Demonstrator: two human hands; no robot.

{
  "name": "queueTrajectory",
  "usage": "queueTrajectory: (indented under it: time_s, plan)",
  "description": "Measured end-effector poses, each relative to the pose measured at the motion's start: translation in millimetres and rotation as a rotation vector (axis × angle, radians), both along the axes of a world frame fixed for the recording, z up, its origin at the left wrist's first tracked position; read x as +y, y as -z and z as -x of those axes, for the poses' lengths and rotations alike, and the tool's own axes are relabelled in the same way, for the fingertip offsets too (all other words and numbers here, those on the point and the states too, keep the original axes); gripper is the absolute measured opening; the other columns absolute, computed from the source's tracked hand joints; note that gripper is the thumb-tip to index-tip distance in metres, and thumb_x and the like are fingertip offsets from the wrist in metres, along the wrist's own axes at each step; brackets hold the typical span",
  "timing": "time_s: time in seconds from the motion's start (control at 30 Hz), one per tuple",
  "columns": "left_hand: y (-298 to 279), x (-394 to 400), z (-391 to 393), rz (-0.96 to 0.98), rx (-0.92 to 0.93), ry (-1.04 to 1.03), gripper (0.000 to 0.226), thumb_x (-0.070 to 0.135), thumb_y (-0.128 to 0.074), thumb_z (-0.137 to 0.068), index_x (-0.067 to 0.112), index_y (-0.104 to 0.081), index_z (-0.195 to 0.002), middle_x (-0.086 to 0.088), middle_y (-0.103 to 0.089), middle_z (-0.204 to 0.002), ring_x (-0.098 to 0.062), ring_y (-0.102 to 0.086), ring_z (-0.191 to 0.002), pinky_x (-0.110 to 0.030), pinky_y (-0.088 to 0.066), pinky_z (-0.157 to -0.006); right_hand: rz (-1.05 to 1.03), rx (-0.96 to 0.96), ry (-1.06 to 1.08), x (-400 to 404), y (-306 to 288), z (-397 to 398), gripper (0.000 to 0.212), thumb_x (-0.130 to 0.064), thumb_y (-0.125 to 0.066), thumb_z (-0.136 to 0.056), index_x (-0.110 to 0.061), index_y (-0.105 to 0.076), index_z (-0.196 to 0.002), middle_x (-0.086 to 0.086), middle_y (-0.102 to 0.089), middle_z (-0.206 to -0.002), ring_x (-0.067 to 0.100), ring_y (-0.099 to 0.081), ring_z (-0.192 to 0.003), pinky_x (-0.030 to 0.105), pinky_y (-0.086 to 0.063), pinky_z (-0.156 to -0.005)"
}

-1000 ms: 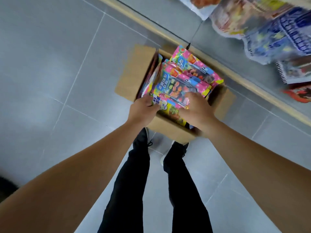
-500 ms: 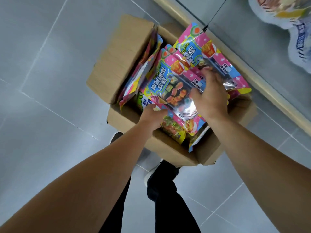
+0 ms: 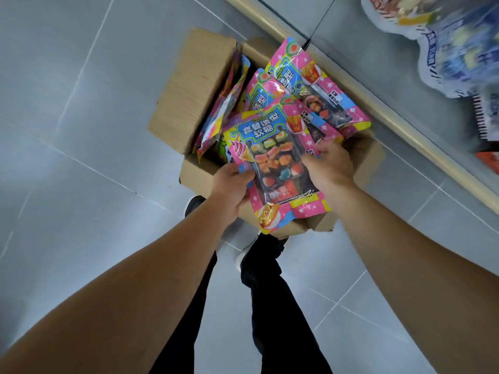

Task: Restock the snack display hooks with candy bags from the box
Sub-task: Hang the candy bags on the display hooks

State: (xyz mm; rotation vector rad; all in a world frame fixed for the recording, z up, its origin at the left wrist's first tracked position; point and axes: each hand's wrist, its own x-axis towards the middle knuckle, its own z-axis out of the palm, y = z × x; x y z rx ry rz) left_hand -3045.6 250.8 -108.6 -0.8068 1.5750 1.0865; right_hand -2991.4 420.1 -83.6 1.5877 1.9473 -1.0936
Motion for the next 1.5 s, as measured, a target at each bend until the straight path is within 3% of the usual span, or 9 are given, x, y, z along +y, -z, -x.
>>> queueTrajectory:
  time_s: [0.17,0.3,0.5,0.63,0.8,1.1,1.33,1.43,1.5]
  plan:
    - [-82,-12,10,-0.045,0.083,0.165,0.018,0.009,-0.059,-0.09,0.012,-0.067,-0.106,-0.01,-0.072,-0.091,-0.021,-0.064,-0.067,-0.023,-0.045,-0.049,0.022,0.012,0.222,-24,-84,-20,0.019,-0.022,-0.067,-0.083,-0.016,-0.063,-0.101,0.002,-0.064,-0.096,0.024,-0.062,-0.09,0.032,-0.049,-0.078]
    - [-161,-22,21,-0.105,0.132,0.295,0.016,0.014,-0.063,-0.086,0.009,-0.065,-0.101,-0.02,-0.067,-0.09,-0.026,-0.061,-0.069,-0.033,-0.046,-0.059,0.039,0.078,0.341,-40,-166,-33,0.02,-0.019,-0.066,-0.08,-0.008,-0.068,-0.097,0.005,-0.067,-0.083,0.02,-0.06,-0.071,0.028,-0.044,-0.057]
    - [-280,-34,36,-0.172,0.237,0.47,0.01,0.022,-0.065,-0.076,0.02,-0.067,-0.086,-0.022,-0.069,-0.09,-0.033,-0.065,-0.073,-0.046,-0.053,-0.061,0.045,0.18,0.506,-67,-284,-45,0.019,-0.022,-0.066,-0.077,-0.012,-0.069,-0.092,0.005,-0.072,-0.087,0.023,-0.068,-0.077,0.028,-0.047,-0.058]
    - [-339,-44,37,-0.207,0.308,0.55,0.01,0.017,-0.064,-0.081,0.021,-0.068,-0.089,-0.018,-0.072,-0.095,-0.031,-0.066,-0.073,-0.04,-0.047,-0.061,0.065,0.239,0.545,-87,-343,-56,0.021,-0.026,-0.066,-0.073,-0.011,-0.068,-0.089,0.007,-0.072,-0.083,0.025,-0.067,-0.074,0.03,-0.047,-0.059]
    - [-410,-57,9,-0.274,0.391,0.569,0.012,0.008,-0.064,-0.085,0.019,-0.068,-0.088,-0.013,-0.073,-0.092,-0.028,-0.068,-0.076,-0.038,-0.053,-0.063,0.056,0.343,0.573,-107,-410,-94,0.022,-0.022,-0.065,-0.072,-0.007,-0.07,-0.087,0.014,-0.073,-0.086,0.03,-0.071,-0.08,0.045,-0.057,-0.07]
    - [-526,-71,-87,-0.435,0.637,0.712,0.021,0.023,-0.067,-0.07,0.017,-0.07,-0.09,-0.02,-0.071,-0.095,-0.034,-0.065,-0.074,-0.044,-0.052,-0.065,0.041,0.598,0.602,-138,-520,-216,0.015,-0.007,-0.064,-0.084,-0.008,-0.069,-0.07,0.01,-0.07,-0.072,0.027,-0.066,-0.07,0.039,-0.05,-0.07]
    - [-673,-58,-163,-0.655,0.901,0.749,0.016,0.009,-0.068,-0.082,0.023,-0.072,-0.074,-0.011,-0.071,-0.083,-0.026,-0.063,-0.073,-0.033,-0.047,-0.065,-0.003,0.856,0.612,-131,-645,-307,0.007,-0.008,-0.067,-0.086,-0.012,-0.063,-0.082,0.013,-0.067,-0.091,0.026,-0.064,-0.085,0.046,-0.054,-0.088]
    - [-739,-43,-186,-0.756,1.016,0.784,0.009,0.019,-0.07,-0.078,0.017,-0.072,-0.086,-0.017,-0.072,-0.09,-0.039,-0.065,-0.076,-0.04,-0.053,-0.065,-0.081,0.941,0.596,-119,-703,-333,0.01,-0.014,-0.068,-0.088,-0.013,-0.06,-0.094,0.009,-0.063,-0.097,0.022,-0.06,-0.089,0.038,-0.052,-0.084]
    - [-774,-33,-195,-0.786,1.099,0.775,0.004,0.019,-0.071,-0.078,0.016,-0.069,-0.078,-0.009,-0.066,-0.075,-0.032,-0.058,-0.062,-0.033,-0.048,-0.056,-0.134,0.985,0.593,-109,-732,-341,0.014,-0.015,-0.069,-0.087,-0.013,-0.058,-0.096,0.01,-0.059,-0.096,0.023,-0.057,-0.088,0.037,-0.05,-0.08]
